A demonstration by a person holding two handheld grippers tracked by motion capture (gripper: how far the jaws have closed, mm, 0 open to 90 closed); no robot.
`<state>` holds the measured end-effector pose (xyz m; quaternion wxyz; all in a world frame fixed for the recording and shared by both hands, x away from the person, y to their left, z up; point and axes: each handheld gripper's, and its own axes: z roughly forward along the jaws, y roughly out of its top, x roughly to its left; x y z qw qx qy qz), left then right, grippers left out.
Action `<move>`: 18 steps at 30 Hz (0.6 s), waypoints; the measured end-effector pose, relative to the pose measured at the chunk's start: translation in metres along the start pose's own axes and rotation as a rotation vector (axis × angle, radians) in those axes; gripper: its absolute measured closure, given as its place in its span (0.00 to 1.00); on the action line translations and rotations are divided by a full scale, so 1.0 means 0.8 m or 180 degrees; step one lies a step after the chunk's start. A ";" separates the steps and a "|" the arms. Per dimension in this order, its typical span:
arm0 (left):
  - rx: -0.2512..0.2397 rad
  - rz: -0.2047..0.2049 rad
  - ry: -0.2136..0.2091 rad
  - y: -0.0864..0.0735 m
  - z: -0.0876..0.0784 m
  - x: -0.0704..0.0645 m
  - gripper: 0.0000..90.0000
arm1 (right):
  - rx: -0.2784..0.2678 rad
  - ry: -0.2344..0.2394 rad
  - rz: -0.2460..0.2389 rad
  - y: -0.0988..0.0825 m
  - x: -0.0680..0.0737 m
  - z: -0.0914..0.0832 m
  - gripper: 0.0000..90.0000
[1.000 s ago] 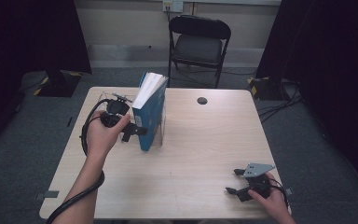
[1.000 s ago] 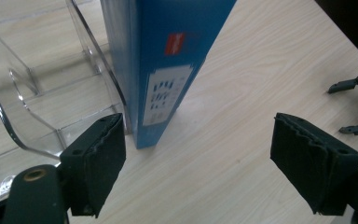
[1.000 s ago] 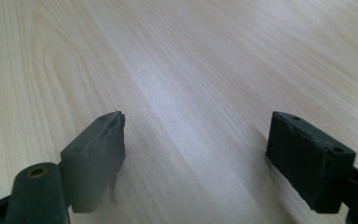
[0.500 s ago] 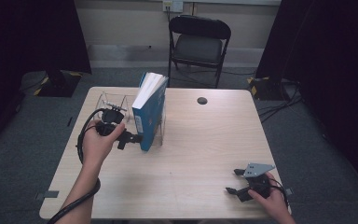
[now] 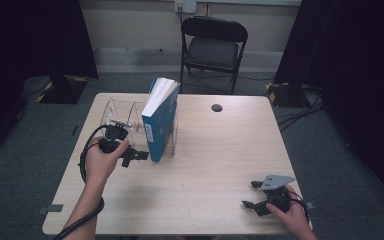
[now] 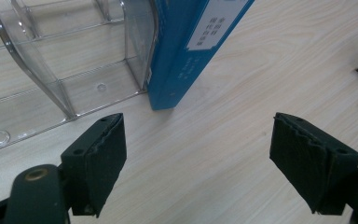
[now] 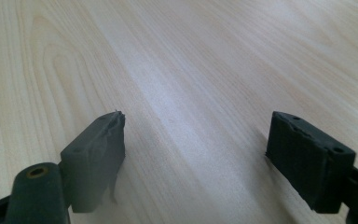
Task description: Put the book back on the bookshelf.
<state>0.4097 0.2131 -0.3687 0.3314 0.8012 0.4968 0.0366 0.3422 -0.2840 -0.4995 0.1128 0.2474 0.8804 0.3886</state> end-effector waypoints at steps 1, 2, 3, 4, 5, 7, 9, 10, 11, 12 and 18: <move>0.0008 -0.0002 0.0000 -0.003 0.002 0.001 0.21 | 0.0000 0.0000 0.0000 0.000 0.000 0.000 0.21; 0.0011 -0.0015 0.0001 -0.005 0.003 0.002 0.20 | 0.0001 0.0000 0.0000 0.000 0.000 0.000 0.21; 0.0021 -0.0015 0.0003 -0.007 0.005 0.003 0.21 | 0.0000 0.0000 0.0001 0.000 0.000 0.000 0.21; 0.0022 -0.0028 -0.0012 -0.010 0.007 0.004 0.20 | 0.0000 0.0000 0.0000 0.000 0.000 0.000 0.21; 0.0022 -0.0028 -0.0012 -0.010 0.007 0.004 0.21 | 0.0000 0.0000 0.0000 0.000 0.000 0.000 0.21; 0.0024 -0.0068 -0.0020 -0.020 0.013 0.010 0.21 | 0.0000 0.0000 -0.0001 0.000 0.000 0.000 0.21; 0.0037 -0.0098 -0.0056 -0.026 0.016 0.013 0.21 | 0.0000 0.0000 -0.0002 0.000 0.000 0.000 0.21; 0.0037 -0.0098 -0.0056 -0.026 0.016 0.013 0.21 | 0.0000 0.0000 -0.0002 0.000 0.000 0.000 0.21; 0.0043 -0.0105 -0.0066 -0.028 0.018 0.014 0.21 | 0.0000 0.0000 -0.0002 0.000 0.000 0.000 0.21; 0.0044 -0.0108 -0.0052 -0.032 0.020 0.015 0.21 | 0.0000 0.0000 -0.0003 0.000 0.000 0.000 0.21; 0.0066 -0.0135 -0.0036 -0.043 0.026 0.019 0.21 | 0.0000 0.0000 -0.0003 0.000 0.000 0.000 0.21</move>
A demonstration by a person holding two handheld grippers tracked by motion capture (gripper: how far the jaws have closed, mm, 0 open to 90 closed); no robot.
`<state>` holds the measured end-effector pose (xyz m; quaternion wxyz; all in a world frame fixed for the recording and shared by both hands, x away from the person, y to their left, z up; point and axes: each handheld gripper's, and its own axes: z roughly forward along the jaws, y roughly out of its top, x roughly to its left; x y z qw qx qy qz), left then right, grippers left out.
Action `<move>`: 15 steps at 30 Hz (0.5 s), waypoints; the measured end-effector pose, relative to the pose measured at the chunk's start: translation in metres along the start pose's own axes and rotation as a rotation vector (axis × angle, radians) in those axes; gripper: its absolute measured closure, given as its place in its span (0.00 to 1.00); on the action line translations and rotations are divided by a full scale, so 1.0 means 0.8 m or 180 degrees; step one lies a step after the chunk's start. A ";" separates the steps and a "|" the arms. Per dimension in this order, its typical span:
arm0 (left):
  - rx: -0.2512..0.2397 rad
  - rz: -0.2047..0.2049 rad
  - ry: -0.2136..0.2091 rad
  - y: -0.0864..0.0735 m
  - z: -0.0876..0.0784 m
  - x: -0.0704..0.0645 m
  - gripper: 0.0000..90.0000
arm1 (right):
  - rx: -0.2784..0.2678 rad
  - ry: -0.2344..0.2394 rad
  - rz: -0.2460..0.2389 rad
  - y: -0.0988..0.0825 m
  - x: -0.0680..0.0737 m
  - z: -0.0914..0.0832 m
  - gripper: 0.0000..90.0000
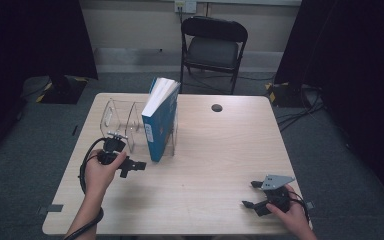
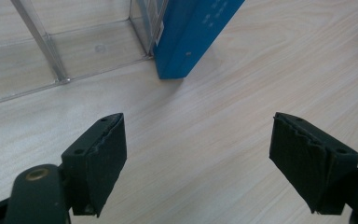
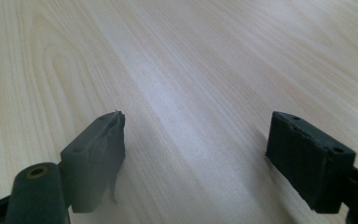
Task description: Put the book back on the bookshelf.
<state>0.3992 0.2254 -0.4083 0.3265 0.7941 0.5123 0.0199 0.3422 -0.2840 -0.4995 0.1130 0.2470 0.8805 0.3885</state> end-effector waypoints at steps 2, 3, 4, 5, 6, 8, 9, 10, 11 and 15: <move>-0.0003 -0.0008 0.0008 -0.002 0.001 0.001 0.21 | 0.0000 0.0001 0.0001 0.000 0.000 0.000 0.21; 0.0008 -0.0034 -0.0031 -0.006 0.002 0.004 0.21 | 0.0000 0.0001 0.0001 0.000 0.000 0.000 0.21; 0.0008 -0.0034 -0.0031 -0.006 0.002 0.004 0.21 | 0.0000 0.0001 0.0001 0.000 0.000 0.000 0.21; 0.0017 -0.0036 -0.0040 -0.009 0.004 0.006 0.21 | 0.0001 0.0000 0.0002 0.000 0.000 0.000 0.21; 0.0025 -0.0035 -0.0034 -0.010 0.005 0.006 0.21 | 0.0000 0.0001 0.0001 0.000 0.000 0.000 0.21; 0.0026 -0.0066 -0.0044 -0.014 0.008 0.008 0.21 | 0.0000 0.0001 0.0001 0.000 0.000 0.000 0.21; 0.0021 -0.0067 -0.0051 -0.017 0.009 0.009 0.21 | 0.0000 0.0001 0.0000 0.000 0.000 0.000 0.21; 0.0021 -0.0067 -0.0051 -0.017 0.009 0.009 0.21 | 0.0000 0.0001 0.0000 0.000 0.000 0.000 0.21; 0.0041 -0.0069 -0.0062 -0.020 0.011 0.010 0.21 | 0.0000 0.0001 0.0000 0.000 0.000 0.000 0.21; 0.0044 -0.0087 -0.0066 -0.027 0.014 0.015 0.21 | 0.0000 0.0001 0.0001 0.000 0.000 0.000 0.21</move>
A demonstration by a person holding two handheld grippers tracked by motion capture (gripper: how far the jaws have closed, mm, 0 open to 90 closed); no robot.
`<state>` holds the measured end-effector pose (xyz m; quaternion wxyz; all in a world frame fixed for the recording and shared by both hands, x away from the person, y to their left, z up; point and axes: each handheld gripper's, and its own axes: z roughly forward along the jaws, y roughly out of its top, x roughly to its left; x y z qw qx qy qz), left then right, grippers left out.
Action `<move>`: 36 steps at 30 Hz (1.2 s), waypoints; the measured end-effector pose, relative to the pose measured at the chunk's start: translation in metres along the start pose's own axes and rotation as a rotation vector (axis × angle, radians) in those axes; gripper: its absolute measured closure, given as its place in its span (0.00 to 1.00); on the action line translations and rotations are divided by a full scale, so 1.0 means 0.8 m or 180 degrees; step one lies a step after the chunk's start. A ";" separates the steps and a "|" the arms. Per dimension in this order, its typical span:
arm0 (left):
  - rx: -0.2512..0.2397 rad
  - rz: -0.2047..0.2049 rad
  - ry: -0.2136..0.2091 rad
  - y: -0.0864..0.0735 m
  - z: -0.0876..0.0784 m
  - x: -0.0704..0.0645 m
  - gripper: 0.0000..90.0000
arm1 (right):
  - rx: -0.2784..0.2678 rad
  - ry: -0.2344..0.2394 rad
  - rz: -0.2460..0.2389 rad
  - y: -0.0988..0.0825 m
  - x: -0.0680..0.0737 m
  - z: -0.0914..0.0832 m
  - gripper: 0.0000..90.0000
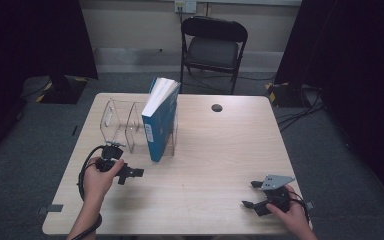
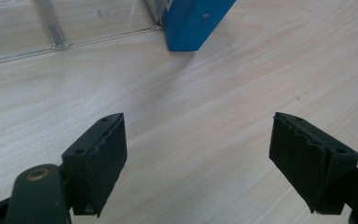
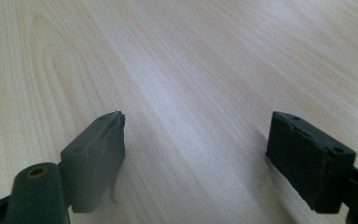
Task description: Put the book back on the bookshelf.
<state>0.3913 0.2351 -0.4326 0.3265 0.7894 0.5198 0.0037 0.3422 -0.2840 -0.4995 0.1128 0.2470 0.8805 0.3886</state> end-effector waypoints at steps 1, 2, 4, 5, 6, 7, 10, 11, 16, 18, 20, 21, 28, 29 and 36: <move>-0.0004 -0.0029 0.0015 -0.002 0.001 0.000 0.21 | 0.0000 0.0000 -0.0001 0.000 0.000 0.000 0.21; 0.0015 -0.0006 0.0027 -0.003 0.001 0.002 0.21 | 0.0000 -0.0001 -0.0001 0.000 0.000 0.000 0.21; 0.0002 -0.0031 0.0025 -0.007 0.001 0.003 0.21 | 0.0000 0.0000 0.0000 0.000 0.000 0.000 0.21; -0.0003 -0.0039 0.0022 -0.008 0.002 0.004 0.21 | -0.0001 -0.0001 -0.0001 0.000 0.000 0.000 0.21; 0.0010 -0.0034 0.0031 -0.009 0.002 0.005 0.21 | -0.0001 0.0000 0.0000 0.000 0.000 0.000 0.21; 0.0025 -0.0015 0.0024 -0.011 0.002 0.007 0.21 | 0.0000 0.0000 0.0000 0.000 0.000 0.000 0.21; 0.0010 -0.0036 0.0026 -0.014 0.003 0.008 0.21 | -0.0001 -0.0001 -0.0001 0.000 0.000 0.000 0.21; -0.0004 -0.0038 0.0024 -0.016 0.004 0.009 0.21 | -0.0001 -0.0001 -0.0001 0.000 0.000 0.000 0.21; 0.0004 -0.0034 0.0027 -0.021 0.005 0.011 0.21 | 0.0000 0.0000 0.0000 0.000 0.000 0.000 0.21; 0.0017 -0.0038 0.0023 -0.024 0.006 0.013 0.21 | 0.0000 0.0000 0.0000 0.000 0.000 0.000 0.21; 0.0050 -0.0062 0.0031 -0.028 0.008 0.015 0.21 | -0.0001 0.0000 0.0001 0.000 0.000 0.000 0.21; 0.0082 -0.0058 0.0028 -0.030 0.009 0.016 0.21 | -0.0001 0.0000 -0.0001 0.000 0.000 0.000 0.21; 0.0077 -0.0090 0.0027 -0.041 0.009 0.023 0.21 | -0.0001 0.0001 0.0000 0.000 0.000 0.000 0.21; 0.0083 -0.0080 0.0035 -0.042 0.009 0.024 0.21 | -0.0001 0.0002 0.0000 0.000 0.000 0.000 0.21; 0.0098 -0.0103 0.0032 -0.053 0.009 0.030 0.22 | -0.0002 0.0001 0.0002 0.000 0.000 0.000 0.21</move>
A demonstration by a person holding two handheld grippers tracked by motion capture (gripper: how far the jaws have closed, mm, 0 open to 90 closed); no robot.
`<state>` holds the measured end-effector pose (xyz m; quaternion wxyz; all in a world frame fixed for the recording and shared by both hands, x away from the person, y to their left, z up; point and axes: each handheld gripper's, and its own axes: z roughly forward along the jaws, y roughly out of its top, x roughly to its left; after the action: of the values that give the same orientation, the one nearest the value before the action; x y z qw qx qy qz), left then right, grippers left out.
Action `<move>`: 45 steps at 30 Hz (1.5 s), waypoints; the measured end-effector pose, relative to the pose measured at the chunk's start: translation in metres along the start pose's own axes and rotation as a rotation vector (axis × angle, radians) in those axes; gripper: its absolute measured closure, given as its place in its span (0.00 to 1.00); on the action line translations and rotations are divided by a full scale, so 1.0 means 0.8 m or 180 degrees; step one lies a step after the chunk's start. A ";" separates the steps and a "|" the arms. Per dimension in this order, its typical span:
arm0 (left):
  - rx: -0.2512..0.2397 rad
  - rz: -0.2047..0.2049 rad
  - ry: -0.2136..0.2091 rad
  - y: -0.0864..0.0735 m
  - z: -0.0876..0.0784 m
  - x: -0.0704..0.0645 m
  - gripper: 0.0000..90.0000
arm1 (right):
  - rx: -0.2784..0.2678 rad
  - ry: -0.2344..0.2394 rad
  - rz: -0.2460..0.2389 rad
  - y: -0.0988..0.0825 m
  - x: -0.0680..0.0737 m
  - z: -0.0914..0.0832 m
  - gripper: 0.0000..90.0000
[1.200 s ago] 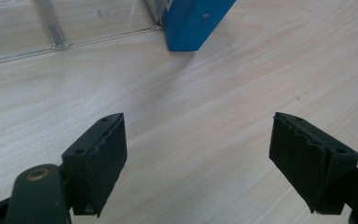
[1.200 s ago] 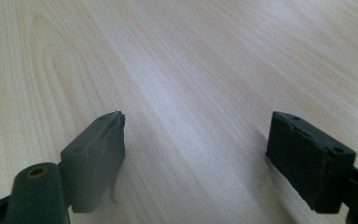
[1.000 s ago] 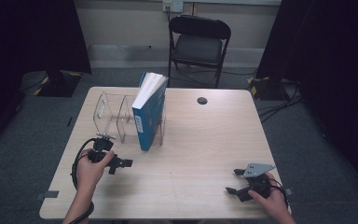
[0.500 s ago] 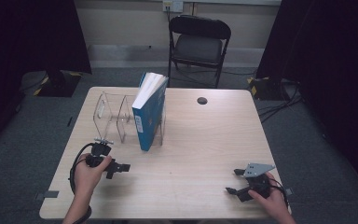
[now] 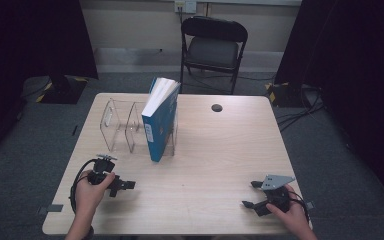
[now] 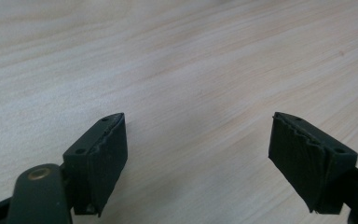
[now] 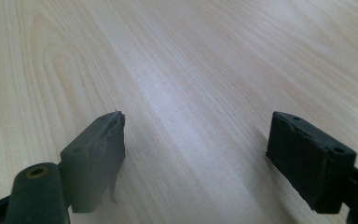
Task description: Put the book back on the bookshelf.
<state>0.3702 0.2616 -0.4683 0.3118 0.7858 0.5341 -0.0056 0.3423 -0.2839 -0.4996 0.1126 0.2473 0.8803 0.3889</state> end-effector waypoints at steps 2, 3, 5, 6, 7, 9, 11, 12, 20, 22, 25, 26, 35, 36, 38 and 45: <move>-0.0008 -0.0013 -0.0027 -0.001 0.000 0.000 0.21 | 0.0000 0.0001 0.0000 0.000 0.000 0.000 0.21; -0.0012 -0.0007 -0.0002 -0.003 0.000 0.001 0.21 | 0.0000 0.0000 -0.0001 0.000 0.000 0.000 0.21; -0.0017 -0.0029 0.0007 -0.007 0.000 0.004 0.22 | 0.0001 0.0004 0.0001 0.000 0.000 0.000 0.21; -0.0002 -0.0010 0.0007 -0.009 -0.001 0.005 0.22 | 0.0001 0.0002 0.0000 0.000 0.000 0.000 0.21; -0.0002 -0.0010 0.0007 -0.009 -0.001 0.005 0.22 | 0.0001 0.0002 0.0000 0.000 0.000 0.000 0.21; -0.0024 -0.0021 0.0010 -0.012 -0.002 0.006 0.22 | 0.0000 0.0004 0.0000 0.000 0.000 0.000 0.21; -0.0065 -0.0015 0.0008 -0.015 -0.003 0.007 0.22 | 0.0001 0.0003 0.0001 0.000 0.000 0.000 0.21; -0.0063 0.0009 0.0000 -0.016 -0.003 0.008 0.22 | 0.0000 0.0005 0.0001 0.000 0.000 0.000 0.21; -0.0106 0.0222 0.0032 -0.023 -0.004 0.007 0.22 | 0.0001 0.0005 0.0000 0.000 0.000 0.000 0.21; -0.0117 0.0350 0.0060 -0.026 -0.004 0.005 0.21 | 0.0000 0.0005 0.0001 0.000 0.000 0.000 0.21; -0.0136 0.0433 0.0092 -0.028 -0.003 0.004 0.21 | 0.0005 -0.0003 -0.0001 0.000 0.000 0.000 0.21; -0.0159 0.0467 0.0101 -0.030 -0.003 0.003 0.21 | 0.0005 0.0000 -0.0001 0.000 0.000 0.000 0.21; -0.0285 0.0810 0.0211 -0.041 0.002 -0.002 0.17 | 0.0002 0.0005 -0.0002 0.000 0.000 0.000 0.21; -0.0278 0.0844 0.0223 -0.042 0.002 -0.002 0.17 | 0.0002 0.0005 -0.0001 0.000 0.000 0.000 0.21; -0.0278 0.0864 0.0252 -0.042 0.002 -0.004 0.17 | 0.0002 0.0005 -0.0001 0.000 0.000 0.000 0.21; -0.0317 0.0952 0.0268 -0.046 0.002 -0.004 0.16 | 0.0002 0.0004 -0.0001 0.000 0.000 0.000 0.21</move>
<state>0.3385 0.2667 -0.4865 0.3250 0.8397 0.4234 0.1004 0.3422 -0.2839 -0.4996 0.1121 0.2469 0.8805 0.3887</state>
